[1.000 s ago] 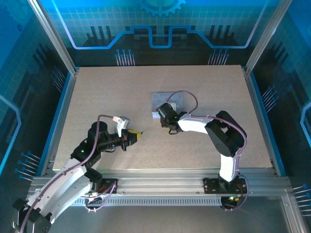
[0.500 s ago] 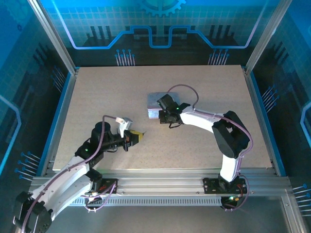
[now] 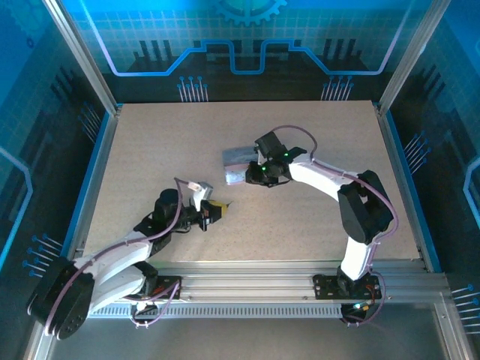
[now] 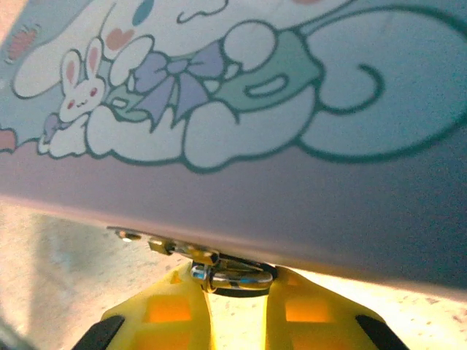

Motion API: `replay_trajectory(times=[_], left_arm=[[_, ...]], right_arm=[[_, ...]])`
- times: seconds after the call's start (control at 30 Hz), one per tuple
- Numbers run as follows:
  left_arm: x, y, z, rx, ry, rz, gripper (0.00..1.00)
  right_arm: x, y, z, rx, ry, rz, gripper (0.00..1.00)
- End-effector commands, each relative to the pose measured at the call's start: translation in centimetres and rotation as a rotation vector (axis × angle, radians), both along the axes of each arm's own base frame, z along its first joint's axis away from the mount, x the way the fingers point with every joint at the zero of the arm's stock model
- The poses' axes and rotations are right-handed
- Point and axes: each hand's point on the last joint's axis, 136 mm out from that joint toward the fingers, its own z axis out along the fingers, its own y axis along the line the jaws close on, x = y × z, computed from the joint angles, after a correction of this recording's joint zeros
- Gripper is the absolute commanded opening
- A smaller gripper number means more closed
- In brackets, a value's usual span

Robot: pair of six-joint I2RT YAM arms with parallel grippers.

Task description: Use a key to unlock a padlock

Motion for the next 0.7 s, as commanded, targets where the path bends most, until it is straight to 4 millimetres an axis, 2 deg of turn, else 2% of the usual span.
replay_trajectory(times=[0.0,0.17,0.4,0.57,0.67], left_arm=[[1.6,-1.1,2.1,-0.074,-0.090,0.003,0.00],[3.8,-2.5,1.7,-0.126,-0.126,-0.007,0.00],[5.8,-3.4,0.9,-0.174,-0.202,-0.002,0.00],[6.9,-3.4,-0.1,-0.193,-0.208,0.014,0.00],[7.1,-3.0,0.2,-0.176,-0.244,0.036,0.00]], right_arm=[[-0.4,1.7,4.0,0.186,0.030,0.027,0.00],[-0.3,1.9,5.7,0.292,0.073,0.034,0.00],[-0.3,1.2,6.9,0.362,0.118,0.037,0.00],[-0.3,0.9,7.6,0.400,0.137,0.040,0.00],[-0.4,1.0,7.9,0.412,0.143,0.047,0.00]])
